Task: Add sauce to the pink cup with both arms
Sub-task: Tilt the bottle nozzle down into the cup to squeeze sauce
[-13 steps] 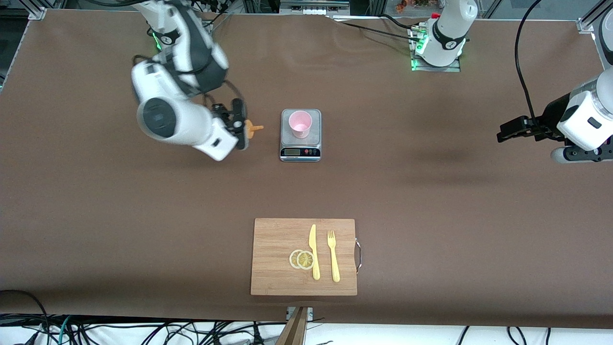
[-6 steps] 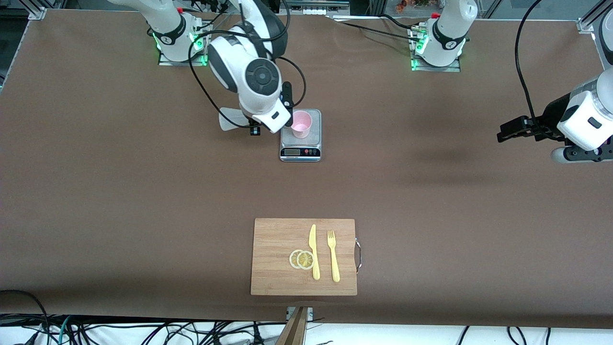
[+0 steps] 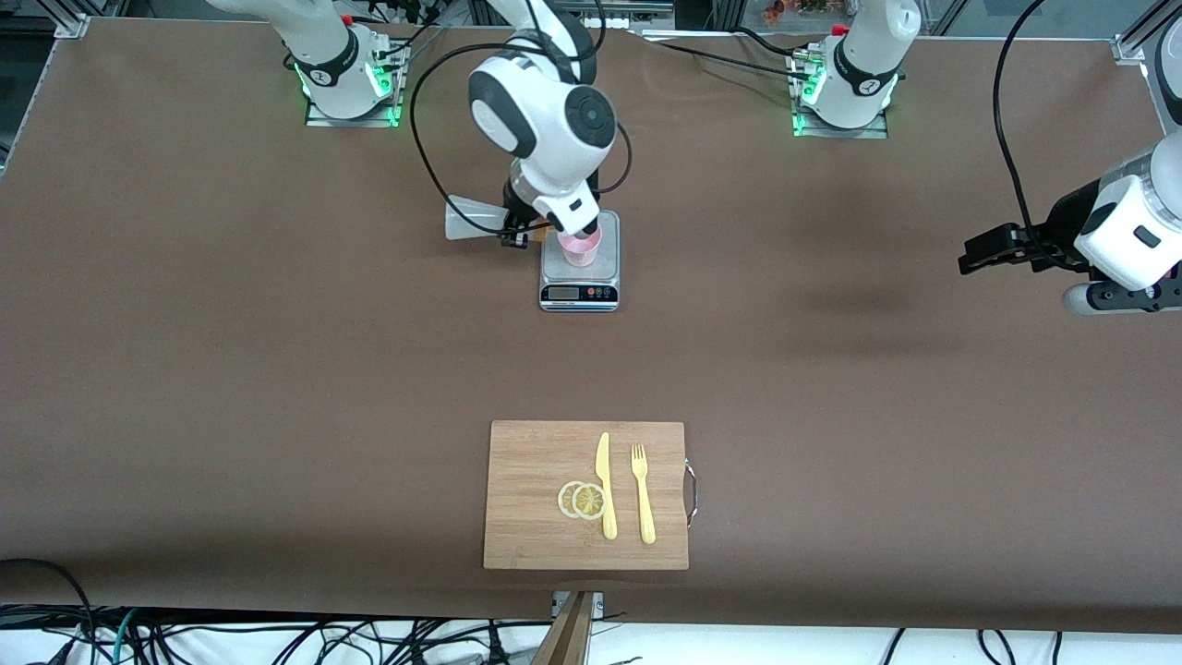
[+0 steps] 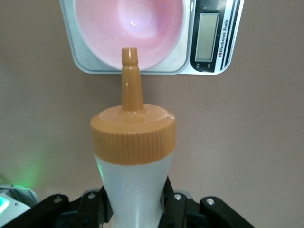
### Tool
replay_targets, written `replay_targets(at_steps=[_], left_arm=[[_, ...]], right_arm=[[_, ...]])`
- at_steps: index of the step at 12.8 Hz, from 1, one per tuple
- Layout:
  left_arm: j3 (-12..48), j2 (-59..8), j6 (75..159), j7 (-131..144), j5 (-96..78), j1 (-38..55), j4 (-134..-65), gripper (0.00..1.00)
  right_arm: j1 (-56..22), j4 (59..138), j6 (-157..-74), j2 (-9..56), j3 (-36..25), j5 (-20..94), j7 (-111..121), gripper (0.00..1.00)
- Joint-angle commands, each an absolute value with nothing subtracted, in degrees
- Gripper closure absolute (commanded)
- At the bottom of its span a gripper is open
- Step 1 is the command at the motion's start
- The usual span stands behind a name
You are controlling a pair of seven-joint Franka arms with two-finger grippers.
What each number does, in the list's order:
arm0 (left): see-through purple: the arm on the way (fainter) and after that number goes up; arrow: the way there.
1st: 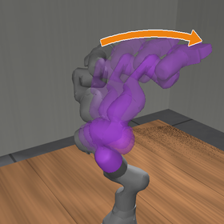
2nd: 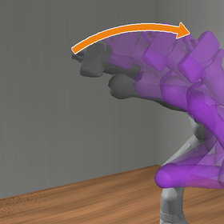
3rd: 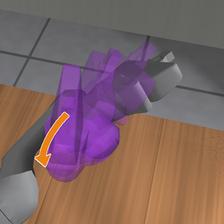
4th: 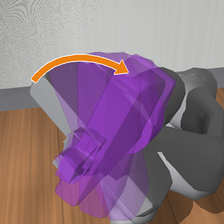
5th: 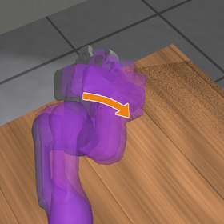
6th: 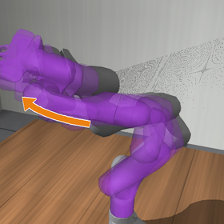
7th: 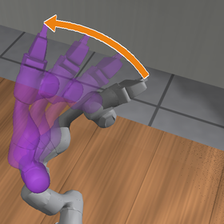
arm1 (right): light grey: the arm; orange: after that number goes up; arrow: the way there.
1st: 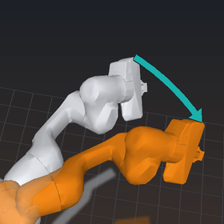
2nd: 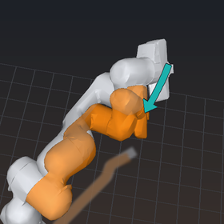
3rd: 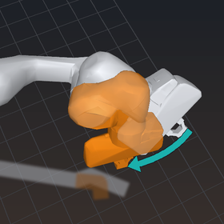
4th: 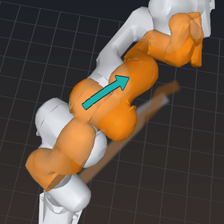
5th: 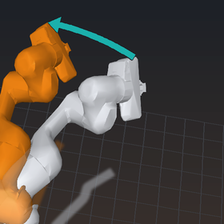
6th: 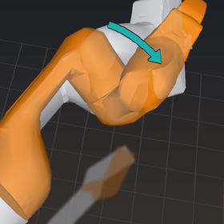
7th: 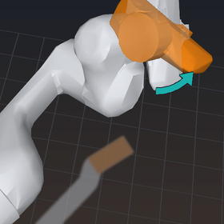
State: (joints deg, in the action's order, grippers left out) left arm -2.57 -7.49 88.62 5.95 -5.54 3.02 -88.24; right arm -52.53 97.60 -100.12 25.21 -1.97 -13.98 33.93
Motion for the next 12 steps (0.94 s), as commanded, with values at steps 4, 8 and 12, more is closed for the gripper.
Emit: replay_targets(at_steps=[4, 8, 12], left_arm=[[-2.2, -7.7, 88.2, 4.6, -4.9, 2.5, -87.3, 0.00], [-2.2, -7.7, 88.2, 4.6, -4.9, 2.5, -87.3, 0.00], [-2.3, -7.7, 88.2, 4.6, -4.9, 2.5, -87.3, 0.00]], right_arm=[[-58.1, 97.0, -96.3, 25.7, -2.6, -22.3, 20.5, 0.80], [-58.9, 97.0, -95.5, 25.7, -2.6, -22.4, 19.5, 0.80], [-59.0, 97.0, -95.2, 25.7, -2.7, -22.7, 19.6, 0.88]])
